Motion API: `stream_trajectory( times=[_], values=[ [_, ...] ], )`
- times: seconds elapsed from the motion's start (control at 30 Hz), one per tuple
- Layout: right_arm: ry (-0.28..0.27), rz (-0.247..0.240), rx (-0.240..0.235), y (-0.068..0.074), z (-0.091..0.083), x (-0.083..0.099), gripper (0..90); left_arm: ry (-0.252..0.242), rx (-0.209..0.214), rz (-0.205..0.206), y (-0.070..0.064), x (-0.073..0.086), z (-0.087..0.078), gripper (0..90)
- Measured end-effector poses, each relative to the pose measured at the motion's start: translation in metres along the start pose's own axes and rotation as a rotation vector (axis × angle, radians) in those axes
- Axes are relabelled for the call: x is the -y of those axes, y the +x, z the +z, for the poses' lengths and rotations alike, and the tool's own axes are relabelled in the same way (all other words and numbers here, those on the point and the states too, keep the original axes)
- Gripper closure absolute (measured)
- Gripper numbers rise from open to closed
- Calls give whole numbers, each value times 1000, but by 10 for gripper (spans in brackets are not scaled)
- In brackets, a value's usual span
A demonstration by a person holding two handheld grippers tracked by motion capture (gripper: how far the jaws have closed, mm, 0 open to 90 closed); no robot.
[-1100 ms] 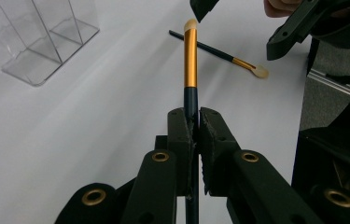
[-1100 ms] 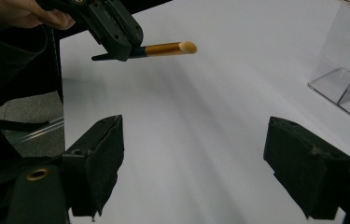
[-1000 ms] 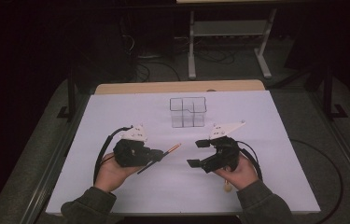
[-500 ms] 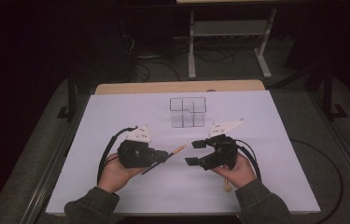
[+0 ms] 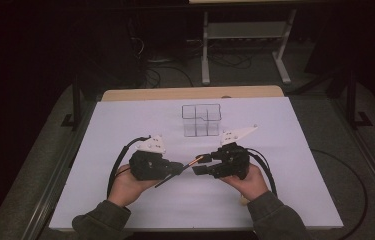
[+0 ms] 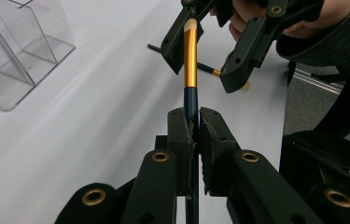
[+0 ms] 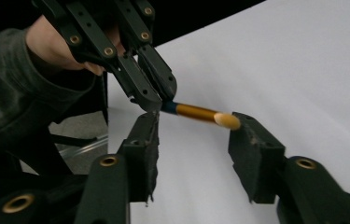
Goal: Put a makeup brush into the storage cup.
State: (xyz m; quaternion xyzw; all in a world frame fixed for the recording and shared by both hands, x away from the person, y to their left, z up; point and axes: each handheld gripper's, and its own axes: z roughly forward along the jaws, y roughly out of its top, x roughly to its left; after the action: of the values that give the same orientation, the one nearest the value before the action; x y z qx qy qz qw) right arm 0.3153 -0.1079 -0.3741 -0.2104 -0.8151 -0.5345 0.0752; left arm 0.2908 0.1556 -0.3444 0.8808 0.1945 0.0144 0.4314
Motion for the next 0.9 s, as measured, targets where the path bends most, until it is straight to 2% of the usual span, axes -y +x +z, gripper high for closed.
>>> stream_trajectory(
  times=[0.27, 0.6, 0.9],
  values=[
    [-21, 31, -40, -3, -1, 0, 649, 2, 2, 2, -1, -1, 1, 834],
    [-29, 43, -71, -4, 2, 1, 690, 9, 14, 11, -2, -2, 6, 834],
    [-64, 57, -107, -6, 1, 0, 797, 9, 20, 24, -4, -3, 9, 834]
  ],
)
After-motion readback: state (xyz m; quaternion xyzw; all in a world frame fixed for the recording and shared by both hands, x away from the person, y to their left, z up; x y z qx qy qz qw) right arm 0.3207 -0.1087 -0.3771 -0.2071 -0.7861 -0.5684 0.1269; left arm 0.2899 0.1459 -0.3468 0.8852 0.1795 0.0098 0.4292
